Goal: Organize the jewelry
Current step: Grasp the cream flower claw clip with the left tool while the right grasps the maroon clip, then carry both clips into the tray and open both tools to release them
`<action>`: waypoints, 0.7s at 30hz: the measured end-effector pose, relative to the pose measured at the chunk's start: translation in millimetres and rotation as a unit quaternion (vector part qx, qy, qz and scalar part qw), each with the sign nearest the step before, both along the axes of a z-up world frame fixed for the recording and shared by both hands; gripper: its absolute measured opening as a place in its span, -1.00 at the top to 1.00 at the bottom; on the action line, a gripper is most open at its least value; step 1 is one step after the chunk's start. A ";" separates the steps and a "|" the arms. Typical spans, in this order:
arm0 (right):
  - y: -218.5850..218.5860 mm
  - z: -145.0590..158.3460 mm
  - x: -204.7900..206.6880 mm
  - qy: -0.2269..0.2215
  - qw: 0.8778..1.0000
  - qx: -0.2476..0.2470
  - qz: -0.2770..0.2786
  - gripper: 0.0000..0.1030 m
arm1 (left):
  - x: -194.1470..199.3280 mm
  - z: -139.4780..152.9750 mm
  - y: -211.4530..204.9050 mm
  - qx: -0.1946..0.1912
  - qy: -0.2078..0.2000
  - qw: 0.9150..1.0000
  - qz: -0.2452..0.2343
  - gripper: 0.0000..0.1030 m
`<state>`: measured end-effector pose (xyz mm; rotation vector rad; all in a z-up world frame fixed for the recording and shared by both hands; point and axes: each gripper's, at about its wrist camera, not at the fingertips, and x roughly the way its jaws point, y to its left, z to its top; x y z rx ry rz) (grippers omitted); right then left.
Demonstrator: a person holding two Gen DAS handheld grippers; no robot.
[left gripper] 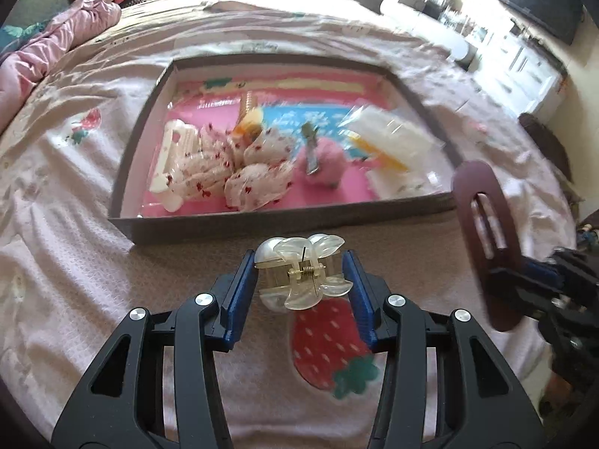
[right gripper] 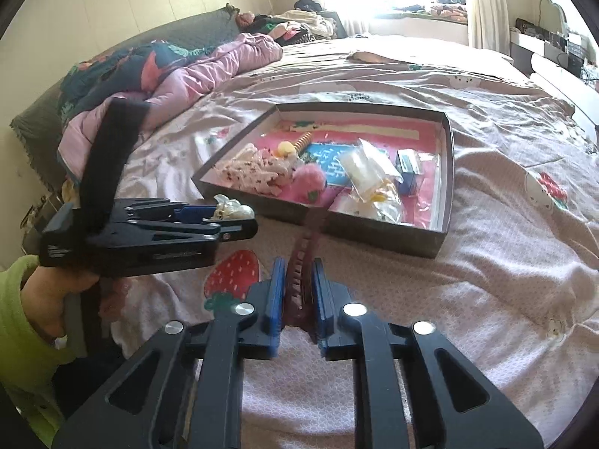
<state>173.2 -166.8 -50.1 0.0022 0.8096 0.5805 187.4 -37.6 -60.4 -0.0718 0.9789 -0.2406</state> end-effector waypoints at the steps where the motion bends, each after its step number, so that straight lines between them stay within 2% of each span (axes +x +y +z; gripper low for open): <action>1: 0.2 2.6 1.0 -0.002 1.000 0.001 0.000 0.73 | -1.0 4.3 -0.4 -0.002 -0.004 1.000 -0.001 0.26; 11: -0.2 21.4 9.5 -0.025 1.000 0.007 -0.007 0.74 | -5.1 43.5 -7.7 -0.008 -0.041 0.999 -0.010 0.26; 21: -10.0 48.5 26.0 -0.057 0.998 0.015 -0.025 0.74 | 7.5 63.2 -11.2 -0.008 -0.057 0.998 -0.017 0.26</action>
